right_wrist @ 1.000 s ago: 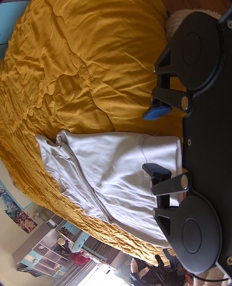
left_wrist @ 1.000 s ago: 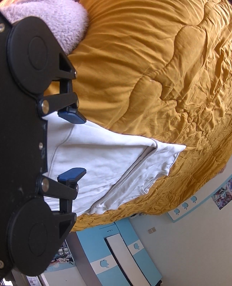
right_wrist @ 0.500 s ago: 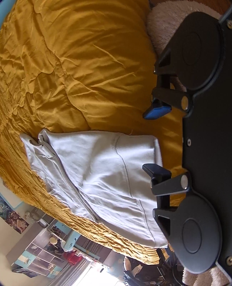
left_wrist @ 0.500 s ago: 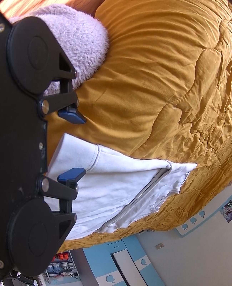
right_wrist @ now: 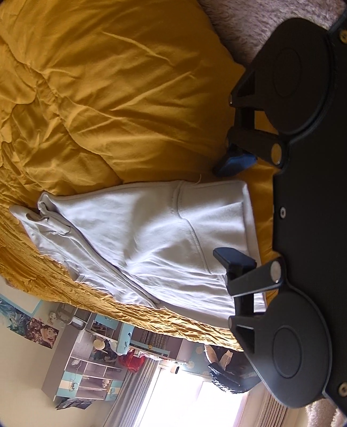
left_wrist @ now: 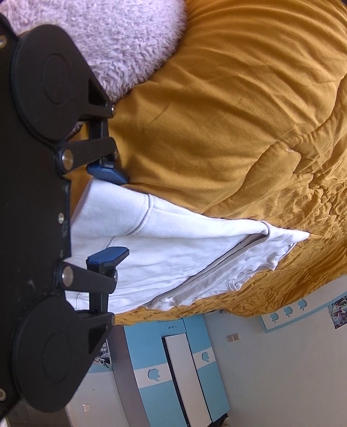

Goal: Fold small clothes

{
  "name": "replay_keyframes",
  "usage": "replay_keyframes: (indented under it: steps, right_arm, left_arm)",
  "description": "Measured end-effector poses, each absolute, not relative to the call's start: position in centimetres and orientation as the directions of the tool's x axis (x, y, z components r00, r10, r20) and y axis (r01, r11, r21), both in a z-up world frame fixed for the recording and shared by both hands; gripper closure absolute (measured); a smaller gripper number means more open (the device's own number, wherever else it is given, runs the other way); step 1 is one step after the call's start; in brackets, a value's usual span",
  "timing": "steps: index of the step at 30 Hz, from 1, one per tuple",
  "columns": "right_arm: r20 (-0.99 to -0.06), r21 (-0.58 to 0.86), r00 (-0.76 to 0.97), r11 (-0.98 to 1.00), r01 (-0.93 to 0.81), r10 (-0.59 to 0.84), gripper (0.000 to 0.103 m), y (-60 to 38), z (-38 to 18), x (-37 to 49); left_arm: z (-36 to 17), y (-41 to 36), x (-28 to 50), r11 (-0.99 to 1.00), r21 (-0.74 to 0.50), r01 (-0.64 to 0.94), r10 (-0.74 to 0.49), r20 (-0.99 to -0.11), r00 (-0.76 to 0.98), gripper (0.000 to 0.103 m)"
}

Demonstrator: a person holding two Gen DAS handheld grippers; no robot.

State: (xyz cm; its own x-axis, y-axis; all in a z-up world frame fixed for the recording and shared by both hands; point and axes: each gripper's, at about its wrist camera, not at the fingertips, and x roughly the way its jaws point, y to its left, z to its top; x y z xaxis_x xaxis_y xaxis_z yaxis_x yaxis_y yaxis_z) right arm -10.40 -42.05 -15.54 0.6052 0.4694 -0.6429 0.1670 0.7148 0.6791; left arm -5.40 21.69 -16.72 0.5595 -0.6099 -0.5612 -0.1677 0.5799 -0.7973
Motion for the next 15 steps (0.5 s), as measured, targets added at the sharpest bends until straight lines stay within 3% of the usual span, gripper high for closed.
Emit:
replay_keyframes:
  steps: [3,4,5,7,11,15]
  right_arm:
    - [-0.63,0.702,0.607,0.69,0.177,0.485,0.041,-42.4,-15.6,-10.4]
    - [-0.627,0.708,0.608,0.682,0.184,0.487,0.041,-42.4,-15.6,-10.4]
    - [-0.622,0.716,0.61,0.672,0.19,0.491,0.042,-42.5,-15.7,-10.5]
    - [-0.599,0.747,0.61,0.636,0.193,0.519,0.051,-43.1,-16.0,-10.6]
    - [-0.586,0.773,0.598,0.598,0.21,0.547,0.062,-43.1,-16.6,-10.5]
    - [-0.594,0.766,0.583,0.613,0.196,0.555,0.088,-42.6,-16.5,-10.3]
  left_arm:
    - [-16.7,22.1,-5.9,0.547,-0.82,-0.168,-0.629,-0.535,0.564,0.056]
    - [-16.7,22.2,-6.0,0.535,-0.829,-0.164,-0.64,-0.524,0.562,0.062]
    - [-16.7,22.4,-6.1,0.524,-0.836,-0.165,-0.646,-0.516,0.562,0.078]
    - [-16.6,22.7,-6.5,0.524,-0.833,-0.177,-0.65,-0.525,0.549,0.098]
    - [-17.1,22.9,-6.2,0.498,-0.845,-0.193,-0.67,-0.517,0.534,0.1]
    - [-16.2,22.8,-6.3,0.491,-0.854,-0.172,-0.687,-0.501,0.526,0.102]
